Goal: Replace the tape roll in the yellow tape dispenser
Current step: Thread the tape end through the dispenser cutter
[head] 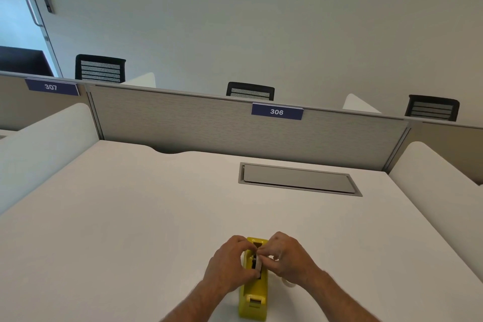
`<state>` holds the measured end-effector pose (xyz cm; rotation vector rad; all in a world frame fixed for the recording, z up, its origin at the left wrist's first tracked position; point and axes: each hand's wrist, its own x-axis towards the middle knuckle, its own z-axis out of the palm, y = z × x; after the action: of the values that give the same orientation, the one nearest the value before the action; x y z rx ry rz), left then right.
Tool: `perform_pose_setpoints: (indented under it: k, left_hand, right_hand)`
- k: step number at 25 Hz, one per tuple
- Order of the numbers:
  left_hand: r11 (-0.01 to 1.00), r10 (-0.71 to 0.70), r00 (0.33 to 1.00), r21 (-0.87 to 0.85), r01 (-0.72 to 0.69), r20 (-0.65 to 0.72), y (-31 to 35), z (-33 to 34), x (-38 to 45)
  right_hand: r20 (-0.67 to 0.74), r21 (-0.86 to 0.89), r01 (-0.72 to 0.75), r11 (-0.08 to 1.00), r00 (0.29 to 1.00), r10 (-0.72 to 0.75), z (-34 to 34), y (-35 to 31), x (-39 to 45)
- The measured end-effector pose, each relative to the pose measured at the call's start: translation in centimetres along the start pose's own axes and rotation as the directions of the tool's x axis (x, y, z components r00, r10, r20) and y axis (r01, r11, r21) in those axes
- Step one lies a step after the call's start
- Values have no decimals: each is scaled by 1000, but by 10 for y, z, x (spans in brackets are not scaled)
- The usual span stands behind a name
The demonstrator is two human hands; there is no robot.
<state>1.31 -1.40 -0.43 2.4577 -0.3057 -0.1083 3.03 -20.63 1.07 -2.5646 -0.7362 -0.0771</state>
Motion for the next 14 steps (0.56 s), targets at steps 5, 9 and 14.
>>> perform_pose_setpoints:
  k: [5,9,14]
  left_hand:
    - [1000,-4,1000,1,4,-2,-1,1,0]
    - [1000,2,1000,0,-2,-9,-1,0,0]
    - [1000,1,1000,-4,-1,-2,0,0,-1]
  right_hand:
    - [4,-6,-11,1000,1000,11,-1,1,1]
    - [24,-18,-3,1000,1000,3,3,-1,-2]
    - [6,14,-3,1000,1000,3,0,-1,-1]
